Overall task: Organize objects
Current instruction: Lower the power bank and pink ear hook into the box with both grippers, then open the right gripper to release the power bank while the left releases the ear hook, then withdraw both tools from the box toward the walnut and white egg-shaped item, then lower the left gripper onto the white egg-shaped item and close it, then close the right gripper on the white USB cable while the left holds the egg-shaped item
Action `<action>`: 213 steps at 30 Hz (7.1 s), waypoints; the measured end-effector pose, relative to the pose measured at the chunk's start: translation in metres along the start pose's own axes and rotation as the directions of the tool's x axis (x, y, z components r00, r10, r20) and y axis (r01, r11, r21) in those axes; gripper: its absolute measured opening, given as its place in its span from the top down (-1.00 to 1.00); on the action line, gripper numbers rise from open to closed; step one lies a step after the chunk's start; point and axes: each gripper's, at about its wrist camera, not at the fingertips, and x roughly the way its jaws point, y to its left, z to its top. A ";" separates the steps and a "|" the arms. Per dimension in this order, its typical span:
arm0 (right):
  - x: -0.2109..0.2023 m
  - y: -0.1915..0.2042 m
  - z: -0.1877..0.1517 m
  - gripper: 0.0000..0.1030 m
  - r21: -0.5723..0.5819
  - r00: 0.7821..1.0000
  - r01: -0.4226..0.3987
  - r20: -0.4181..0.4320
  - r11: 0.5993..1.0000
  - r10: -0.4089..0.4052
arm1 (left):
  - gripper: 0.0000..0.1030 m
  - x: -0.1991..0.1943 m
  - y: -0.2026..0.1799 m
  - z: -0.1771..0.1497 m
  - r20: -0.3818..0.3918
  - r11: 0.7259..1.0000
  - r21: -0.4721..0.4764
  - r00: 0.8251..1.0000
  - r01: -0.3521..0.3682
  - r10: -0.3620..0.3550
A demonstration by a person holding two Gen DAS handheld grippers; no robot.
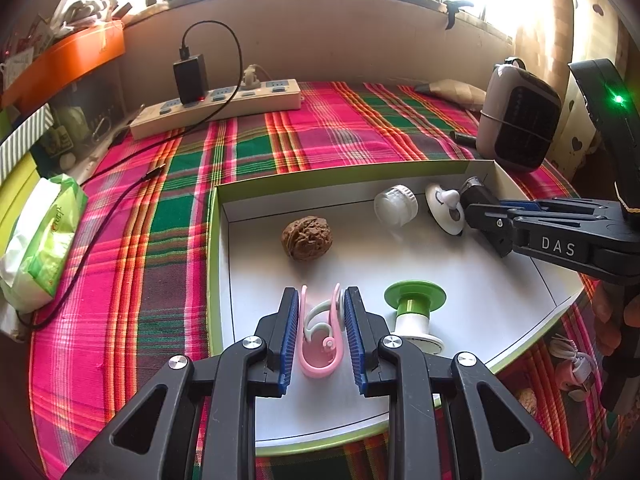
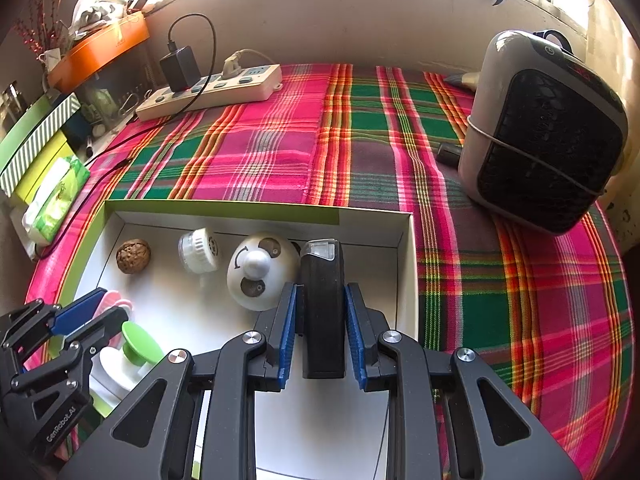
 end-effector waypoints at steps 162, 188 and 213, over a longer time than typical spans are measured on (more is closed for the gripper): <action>-0.107 0.001 -0.166 0.13 0.030 0.986 0.010 0.166 1.000 -0.014 | 0.17 -0.063 -0.080 -0.096 -0.003 0.994 0.064 0.996 0.091 -0.091; -0.088 0.004 -0.135 0.56 0.008 0.988 -0.057 0.141 0.998 0.056 | 0.52 -0.059 -0.061 -0.090 0.006 0.996 0.019 0.996 0.090 -0.090; -0.097 -0.024 -0.149 0.64 0.062 0.990 0.047 0.133 0.997 -0.055 | 0.35 -0.062 -0.061 -0.093 0.005 0.995 0.049 0.996 0.086 -0.086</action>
